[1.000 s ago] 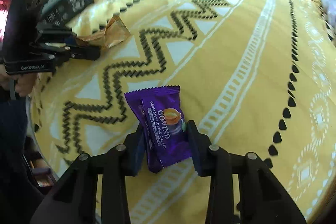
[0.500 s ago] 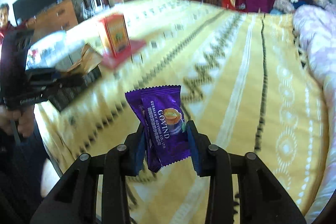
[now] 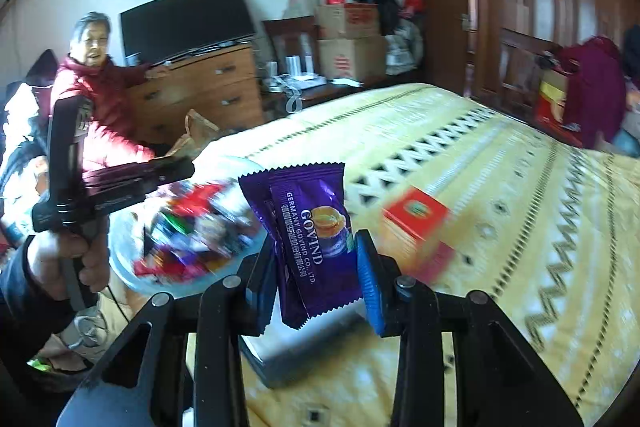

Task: Organize snacks
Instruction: 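Carry both packets to the clear bowl and open both grippers over it, then move both grippers back from the bowl over the bed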

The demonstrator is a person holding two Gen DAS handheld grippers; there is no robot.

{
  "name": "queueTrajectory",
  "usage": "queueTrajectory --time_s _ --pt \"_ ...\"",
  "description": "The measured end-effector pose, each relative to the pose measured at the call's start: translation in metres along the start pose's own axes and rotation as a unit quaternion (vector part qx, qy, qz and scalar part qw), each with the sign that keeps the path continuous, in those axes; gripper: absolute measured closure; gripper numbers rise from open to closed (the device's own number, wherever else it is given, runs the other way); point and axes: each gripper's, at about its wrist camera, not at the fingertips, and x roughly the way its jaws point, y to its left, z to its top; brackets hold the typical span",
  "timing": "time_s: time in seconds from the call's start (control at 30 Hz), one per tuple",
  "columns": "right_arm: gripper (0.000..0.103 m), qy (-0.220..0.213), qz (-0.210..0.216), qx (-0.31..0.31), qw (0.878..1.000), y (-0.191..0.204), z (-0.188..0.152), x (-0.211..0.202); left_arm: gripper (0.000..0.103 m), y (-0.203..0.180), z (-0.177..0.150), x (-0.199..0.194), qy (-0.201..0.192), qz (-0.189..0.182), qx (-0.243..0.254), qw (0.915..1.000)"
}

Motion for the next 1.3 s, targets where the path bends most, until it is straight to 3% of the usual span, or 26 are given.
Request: queueTrajectory --time_s 0.1,0.23,0.47,0.63,0.73,0.77,0.8,0.87,1.0,1.1,1.23,1.3 --pt "0.063 0.013 0.033 0.005 0.999 0.033 0.023 0.039 0.082 0.049 0.007 0.009 0.014 0.048 -0.017 0.9986" --pt "0.063 0.036 0.067 0.017 0.997 0.068 0.044 0.095 0.082 0.076 0.003 0.034 0.05 0.09 -0.014 0.9946" --pt "0.063 0.077 0.082 0.024 0.993 0.11 0.055 0.173 0.081 0.1 -0.018 0.042 0.077 0.1 -0.03 0.9915" --pt "0.062 0.088 0.081 0.02 0.993 0.119 0.057 0.195 0.08 0.12 -0.015 0.039 0.075 0.1 -0.041 0.9913" --pt "0.052 0.089 0.082 0.025 0.992 0.117 0.057 0.201 0.071 0.126 -0.013 0.043 0.079 0.102 -0.044 0.9906" --pt "0.05 0.088 0.08 0.026 0.993 0.116 0.057 0.202 0.06 0.127 -0.012 0.043 0.078 0.103 -0.045 0.9906" --pt "0.049 0.087 0.077 0.026 0.993 0.115 0.056 0.202 0.047 0.128 -0.012 0.042 0.075 0.106 -0.045 0.9905" --pt "0.041 0.077 0.063 0.028 0.995 0.111 0.055 0.196 0.031 0.126 -0.011 0.037 0.061 0.118 -0.041 0.9903" --pt "0.041 0.048 0.051 0.025 0.997 0.104 0.049 0.166 0.029 0.122 -0.007 0.028 0.046 0.12 -0.042 0.9909" --pt "0.033 0.015 0.028 0.012 0.999 0.096 0.033 0.125 0.029 0.102 -0.006 0.011 0.025 0.103 -0.039 0.9936" --pt "0.016 -0.023 -0.02 0.031 0.999 0.069 -0.012 0.057 0.028 0.047 -0.008 -0.015 -0.005 0.061 0.003 0.9981" --pt "0.015 -0.032 -0.046 0.06 0.997 0.046 -0.046 0.017 0.023 0.013 -0.013 -0.025 -0.017 0.036 0.026 0.9989"
